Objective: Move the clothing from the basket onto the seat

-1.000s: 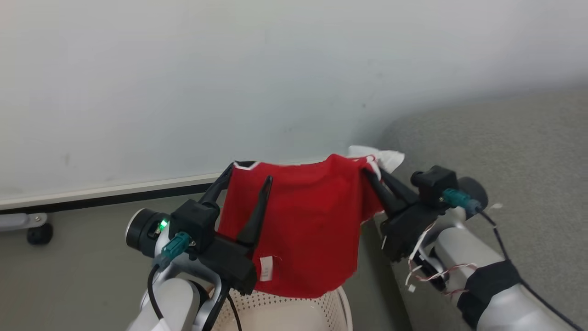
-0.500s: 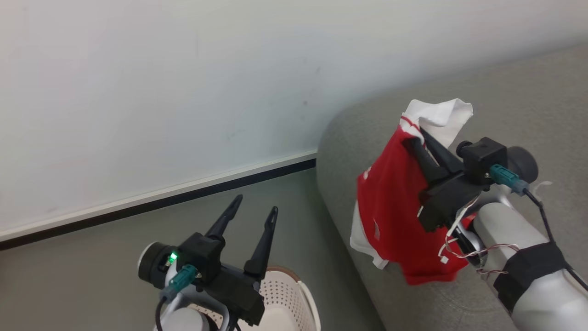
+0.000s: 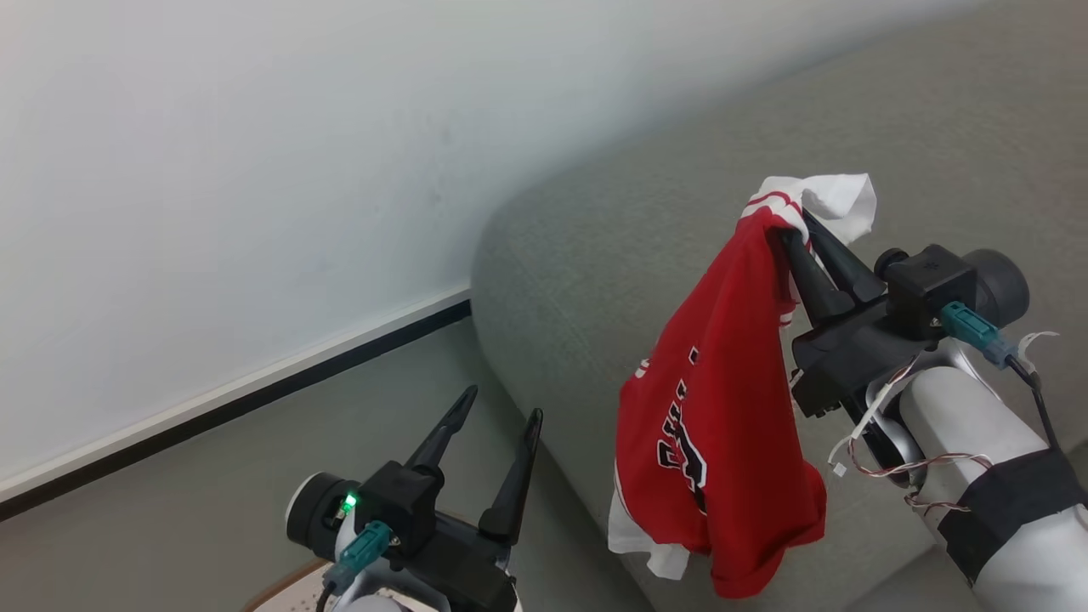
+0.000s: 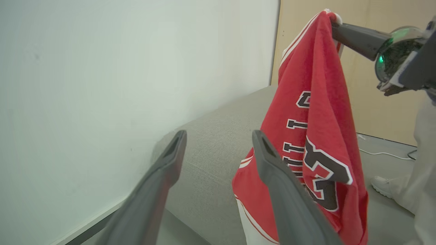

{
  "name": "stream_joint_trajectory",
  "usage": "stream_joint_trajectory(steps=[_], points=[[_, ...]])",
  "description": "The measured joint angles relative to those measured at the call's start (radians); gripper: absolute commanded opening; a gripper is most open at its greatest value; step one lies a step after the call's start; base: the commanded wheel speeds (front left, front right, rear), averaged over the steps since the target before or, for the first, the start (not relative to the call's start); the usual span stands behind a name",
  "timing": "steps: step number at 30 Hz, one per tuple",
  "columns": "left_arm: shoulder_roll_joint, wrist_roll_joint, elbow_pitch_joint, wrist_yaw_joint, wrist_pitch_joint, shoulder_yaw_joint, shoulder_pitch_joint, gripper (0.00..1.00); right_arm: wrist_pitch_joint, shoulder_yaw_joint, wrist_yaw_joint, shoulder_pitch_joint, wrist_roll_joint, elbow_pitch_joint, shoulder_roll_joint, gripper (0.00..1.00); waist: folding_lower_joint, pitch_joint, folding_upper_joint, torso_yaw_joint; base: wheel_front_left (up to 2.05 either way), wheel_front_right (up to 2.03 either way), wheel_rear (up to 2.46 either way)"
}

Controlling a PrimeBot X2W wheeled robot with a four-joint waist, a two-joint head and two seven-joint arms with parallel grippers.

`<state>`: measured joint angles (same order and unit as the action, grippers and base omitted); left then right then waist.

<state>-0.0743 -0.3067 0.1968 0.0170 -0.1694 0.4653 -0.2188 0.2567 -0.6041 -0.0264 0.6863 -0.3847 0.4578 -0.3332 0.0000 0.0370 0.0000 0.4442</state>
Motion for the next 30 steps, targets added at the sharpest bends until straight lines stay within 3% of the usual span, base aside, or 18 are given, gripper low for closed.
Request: stream_joint_trajectory(steps=[5, 11, 16, 30], points=[[0.005, 0.003, 0.002, 0.001, -0.001, 0.021, -0.001, 1.00, -0.002, -0.007, -0.011, 0.011, 0.011, -0.014, -0.021, 0.00, -0.0001, -0.012, 0.0000, 0.055, 0.00, 0.00, 0.00], [0.009, 0.015, 0.000, 0.001, -0.001, 0.042, -0.011, 1.00, -0.028, -0.022, -0.036, 0.079, 0.025, -0.010, -0.025, 0.00, 0.0000, -0.050, 0.0000, 0.065, 0.00, 0.00, 0.00], [0.002, 0.028, -0.035, 0.001, 0.000, 0.050, -0.019, 1.00, -0.055, 0.018, -0.040, 0.188, 0.023, 0.008, -0.048, 0.00, 0.0000, -0.096, 0.0000, 0.041, 0.00, 0.00, 0.00], [-0.092, 0.089, -0.181, 0.011, 0.035, 0.045, -0.068, 1.00, -0.134, 0.157, -0.035, 0.521, 0.007, 0.110, -0.152, 0.00, 0.0001, -0.265, 0.0001, -0.064, 0.00, 0.00, 0.00]])
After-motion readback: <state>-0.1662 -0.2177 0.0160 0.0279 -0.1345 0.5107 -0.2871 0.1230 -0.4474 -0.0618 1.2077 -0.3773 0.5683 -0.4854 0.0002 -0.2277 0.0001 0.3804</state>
